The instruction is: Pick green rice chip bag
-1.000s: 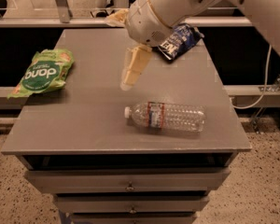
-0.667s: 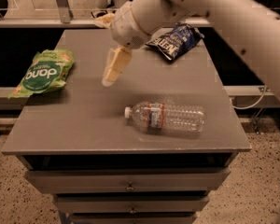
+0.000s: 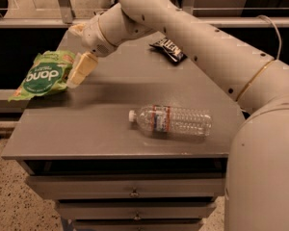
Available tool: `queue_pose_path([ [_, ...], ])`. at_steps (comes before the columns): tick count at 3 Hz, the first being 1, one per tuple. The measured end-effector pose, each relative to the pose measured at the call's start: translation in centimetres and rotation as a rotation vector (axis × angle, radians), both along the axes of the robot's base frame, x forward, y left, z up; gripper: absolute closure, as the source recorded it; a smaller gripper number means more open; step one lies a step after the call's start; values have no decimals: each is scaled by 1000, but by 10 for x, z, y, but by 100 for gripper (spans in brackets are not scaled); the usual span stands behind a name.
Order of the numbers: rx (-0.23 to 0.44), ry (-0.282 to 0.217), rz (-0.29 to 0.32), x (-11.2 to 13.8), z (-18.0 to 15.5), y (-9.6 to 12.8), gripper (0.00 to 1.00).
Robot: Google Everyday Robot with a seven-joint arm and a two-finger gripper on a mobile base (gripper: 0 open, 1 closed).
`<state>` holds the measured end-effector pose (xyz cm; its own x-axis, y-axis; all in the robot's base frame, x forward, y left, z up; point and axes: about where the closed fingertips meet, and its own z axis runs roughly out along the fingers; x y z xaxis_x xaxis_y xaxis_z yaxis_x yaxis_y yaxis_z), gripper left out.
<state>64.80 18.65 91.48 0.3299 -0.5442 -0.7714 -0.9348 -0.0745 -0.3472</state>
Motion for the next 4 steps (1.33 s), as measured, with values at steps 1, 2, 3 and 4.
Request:
queue_pose_path([
  [1,32,57,21,-2,-15,33,0],
  [2,42,124,56,-12,-40,59,0],
  [3,39,134,76,-17,-45,67,3],
  [4,30,139,110,-26,-51,79,33],
])
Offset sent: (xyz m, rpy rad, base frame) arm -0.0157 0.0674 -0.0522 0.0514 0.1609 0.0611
